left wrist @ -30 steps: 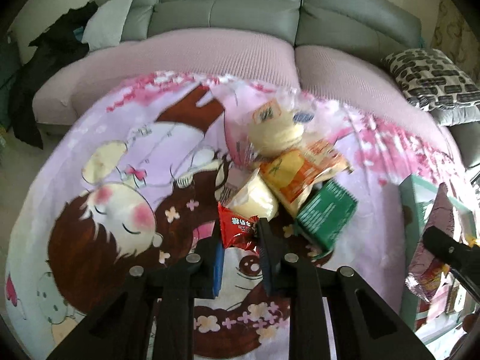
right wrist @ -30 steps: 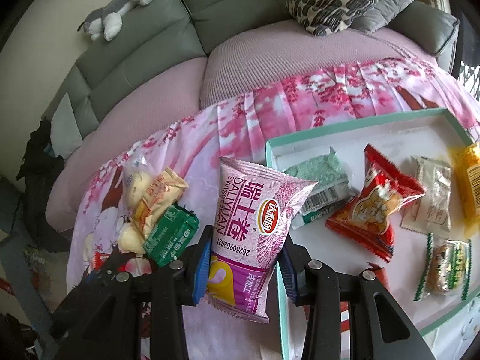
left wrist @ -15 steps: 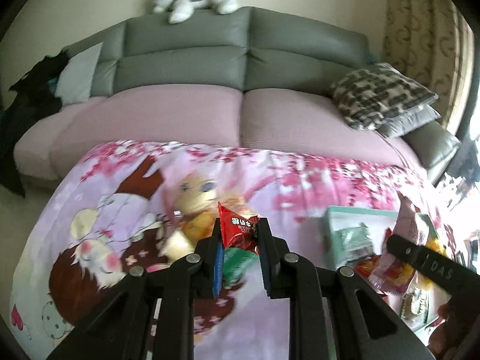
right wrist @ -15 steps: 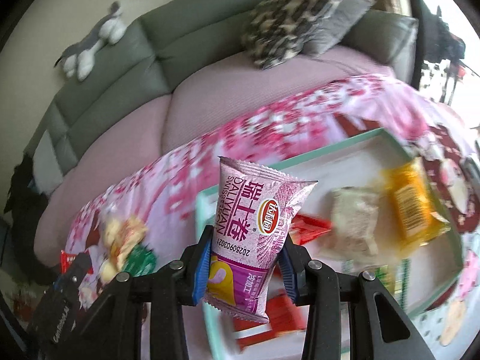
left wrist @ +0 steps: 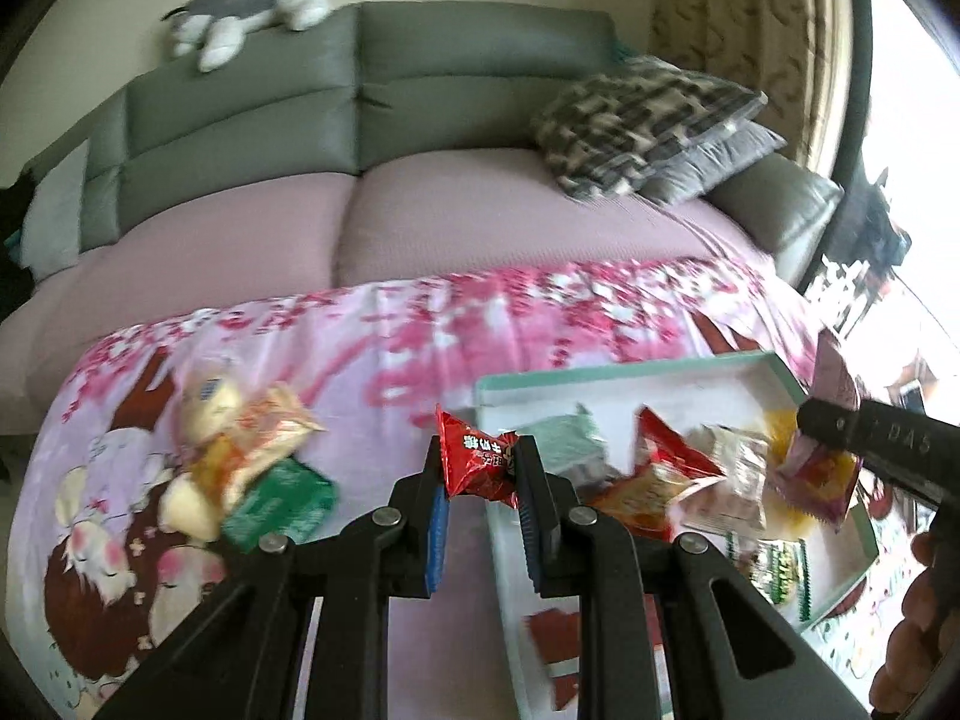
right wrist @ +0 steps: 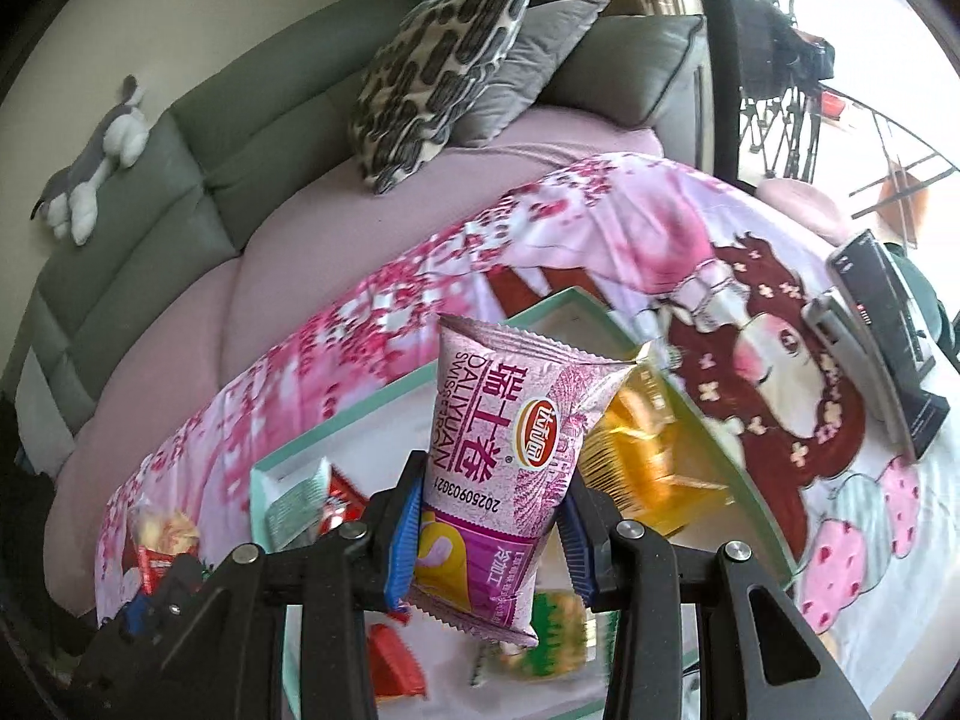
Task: Organize snacks
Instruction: 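Carry the red packet and pink bag over the tray and open both grippers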
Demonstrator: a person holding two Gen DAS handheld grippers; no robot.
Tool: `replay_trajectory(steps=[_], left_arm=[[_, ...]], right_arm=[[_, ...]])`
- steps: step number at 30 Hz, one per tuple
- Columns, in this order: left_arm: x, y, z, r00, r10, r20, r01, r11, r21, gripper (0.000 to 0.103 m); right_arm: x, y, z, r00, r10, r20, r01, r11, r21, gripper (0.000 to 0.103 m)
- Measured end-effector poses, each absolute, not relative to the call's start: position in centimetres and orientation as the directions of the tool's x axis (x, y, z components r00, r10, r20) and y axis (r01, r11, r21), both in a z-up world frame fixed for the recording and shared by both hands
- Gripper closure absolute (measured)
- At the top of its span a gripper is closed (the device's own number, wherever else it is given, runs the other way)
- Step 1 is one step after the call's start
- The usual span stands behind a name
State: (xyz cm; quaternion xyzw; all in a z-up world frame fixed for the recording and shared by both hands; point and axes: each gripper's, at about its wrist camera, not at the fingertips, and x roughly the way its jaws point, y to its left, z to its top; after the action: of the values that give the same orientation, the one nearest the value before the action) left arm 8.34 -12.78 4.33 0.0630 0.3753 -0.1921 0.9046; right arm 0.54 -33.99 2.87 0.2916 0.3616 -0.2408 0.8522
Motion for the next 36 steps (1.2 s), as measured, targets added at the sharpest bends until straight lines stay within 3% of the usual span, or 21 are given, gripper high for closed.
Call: replay_trajectory(steps=[23, 24, 26, 29, 31, 33, 36], left_arm=[[8.4, -18.0, 0.5, 0.557, -0.278, -0.783, 0.448, 0.894, 0.001, 0.079], [8.5, -17.9, 0.5, 0.558, -0.275, -0.783, 0.443, 0.896, 0.001, 0.075], [8.6, -17.6, 0.7, 0.562, -0.271, -0.782, 0.434, 0.901, -0.001, 0.04], [8.6, -17.2, 1.1, 0.574, -0.272, -0.772, 0.426, 0.905, -0.002, 0.036], [8.7, -17.1, 1.2, 0.576, -0.271, -0.771, 0.422, 0.907, -0.004, 0.036], [8.9, -16.7, 1.2, 0.581, -0.267, -0.769, 0.41, 0.912, -0.007, 0.034], [9.5, -15.6, 1.3, 0.599, -0.238, -0.764, 0.356, 0.935, -0.013, 0.017]], right_arm=[[2.5, -33.7, -0.2, 0.535, -0.163, -0.829, 0.595, 0.769, 0.233, 0.058], [2.6, -33.7, -0.2, 0.535, -0.164, -0.829, 0.594, 0.77, 0.231, 0.058], [2.6, -33.6, -0.2, 0.53, -0.167, -0.831, 0.593, 0.774, 0.222, 0.057], [2.7, -33.6, -0.2, 0.524, -0.166, -0.835, 0.593, 0.776, 0.218, 0.051], [2.7, -33.5, -0.2, 0.521, -0.167, -0.837, 0.586, 0.783, 0.209, 0.04], [2.8, -33.3, -0.1, 0.524, -0.169, -0.834, 0.58, 0.788, 0.205, 0.02], [2.9, -33.2, -0.1, 0.534, -0.163, -0.829, 0.568, 0.796, 0.21, 0.003]])
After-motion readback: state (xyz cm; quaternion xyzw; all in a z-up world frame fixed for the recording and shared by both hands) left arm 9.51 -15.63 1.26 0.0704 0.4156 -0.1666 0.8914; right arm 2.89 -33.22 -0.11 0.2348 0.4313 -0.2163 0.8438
